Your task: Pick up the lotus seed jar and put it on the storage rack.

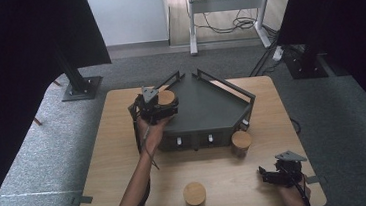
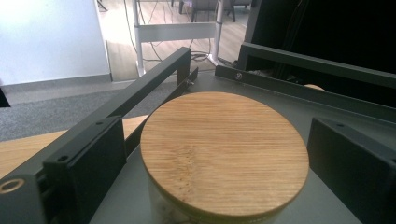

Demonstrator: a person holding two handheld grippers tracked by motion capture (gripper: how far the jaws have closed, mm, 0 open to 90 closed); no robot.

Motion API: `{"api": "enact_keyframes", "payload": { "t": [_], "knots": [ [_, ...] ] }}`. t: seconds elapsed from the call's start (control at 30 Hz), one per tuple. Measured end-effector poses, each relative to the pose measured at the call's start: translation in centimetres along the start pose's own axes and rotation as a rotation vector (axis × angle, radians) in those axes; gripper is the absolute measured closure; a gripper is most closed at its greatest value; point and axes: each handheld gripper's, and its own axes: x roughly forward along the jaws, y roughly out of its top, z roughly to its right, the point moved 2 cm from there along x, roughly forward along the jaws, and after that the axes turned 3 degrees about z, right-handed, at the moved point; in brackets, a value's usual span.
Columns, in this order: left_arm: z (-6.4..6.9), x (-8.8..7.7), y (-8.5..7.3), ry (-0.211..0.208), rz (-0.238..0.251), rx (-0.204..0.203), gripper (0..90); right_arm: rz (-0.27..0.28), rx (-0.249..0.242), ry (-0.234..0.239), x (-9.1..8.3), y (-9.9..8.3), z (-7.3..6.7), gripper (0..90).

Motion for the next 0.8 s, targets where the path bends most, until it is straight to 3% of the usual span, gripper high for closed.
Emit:
{"api": "enact_keyframes", "payload": {
  "t": [0.8],
  "knots": [
    [-0.5, -1.6, 0.0, -0.016, 0.011, 0.005, 4.1, 0.000, -0.001, 0.002, 0.0, 0.0, 0.0, 5.6]
  ]
}}
